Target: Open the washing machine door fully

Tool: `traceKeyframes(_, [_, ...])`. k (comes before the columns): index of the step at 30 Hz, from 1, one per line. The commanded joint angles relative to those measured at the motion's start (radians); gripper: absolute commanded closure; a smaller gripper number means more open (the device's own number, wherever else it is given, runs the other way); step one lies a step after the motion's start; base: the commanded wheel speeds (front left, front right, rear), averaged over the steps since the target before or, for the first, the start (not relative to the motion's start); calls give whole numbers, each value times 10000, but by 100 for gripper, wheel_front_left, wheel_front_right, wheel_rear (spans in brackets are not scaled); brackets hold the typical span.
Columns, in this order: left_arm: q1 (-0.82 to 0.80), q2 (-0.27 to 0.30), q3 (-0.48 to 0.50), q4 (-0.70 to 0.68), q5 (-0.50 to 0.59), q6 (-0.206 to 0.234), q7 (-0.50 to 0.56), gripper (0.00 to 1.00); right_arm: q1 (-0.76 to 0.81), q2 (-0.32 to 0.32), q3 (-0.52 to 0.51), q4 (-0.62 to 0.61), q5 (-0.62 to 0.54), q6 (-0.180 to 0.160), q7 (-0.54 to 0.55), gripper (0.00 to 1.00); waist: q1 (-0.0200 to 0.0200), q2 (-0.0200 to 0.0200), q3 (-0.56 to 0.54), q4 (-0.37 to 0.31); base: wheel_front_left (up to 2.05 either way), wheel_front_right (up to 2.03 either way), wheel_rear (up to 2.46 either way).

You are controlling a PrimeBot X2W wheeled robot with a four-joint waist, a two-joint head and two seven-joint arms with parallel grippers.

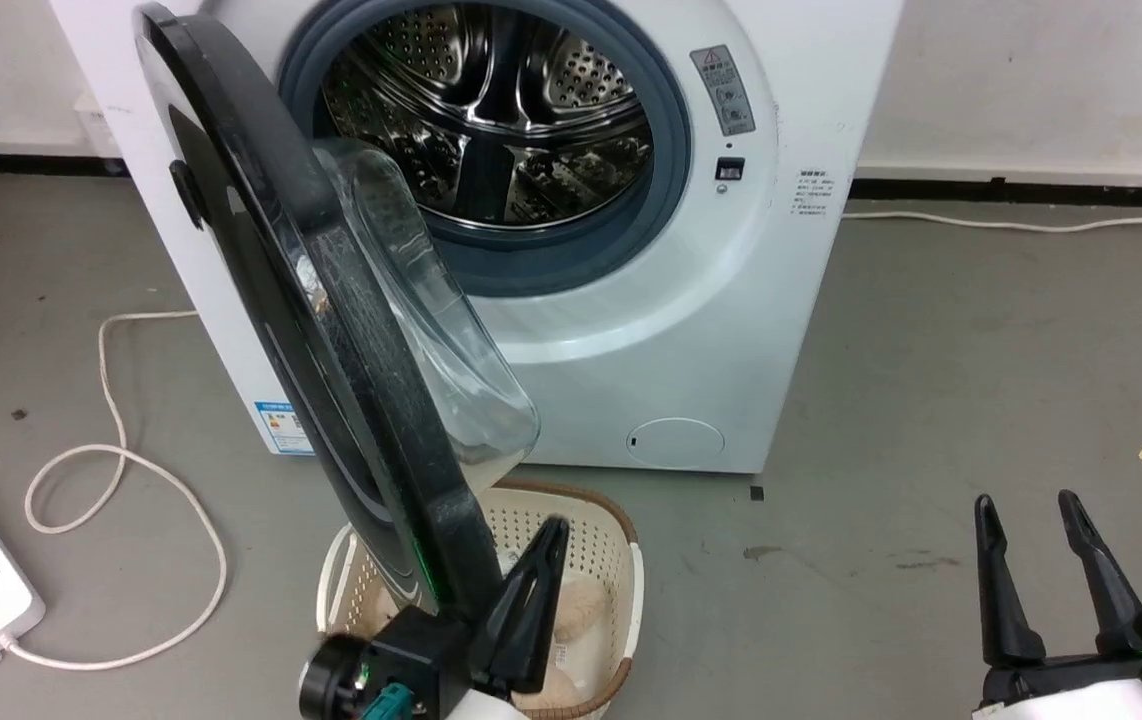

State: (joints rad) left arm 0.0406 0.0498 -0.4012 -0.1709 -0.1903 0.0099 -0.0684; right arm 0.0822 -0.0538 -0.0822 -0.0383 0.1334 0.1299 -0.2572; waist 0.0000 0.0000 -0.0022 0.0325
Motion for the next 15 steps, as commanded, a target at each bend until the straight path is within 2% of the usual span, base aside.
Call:
traceKeyframes(1, [25, 14, 16, 350, -147, 130, -77, 100, -116, 35, -29, -39, 65, 8, -45, 0, 0, 0, 49, 12, 0, 0, 0])
traceKeyframes(8, [-424, 10, 178, 1649, -399, 428, -323, 100, -133, 35, -114, -12, 158, 8, -45, 0, 0, 0, 197, 230, 0, 0, 0])
traceKeyframes(15, [-446, 128, 302, 2009, -443, 509, -530, 100, -50, 35, -120, 39, 202, 8, -45, 0, 0, 0, 124, 940, 0, 0, 0])
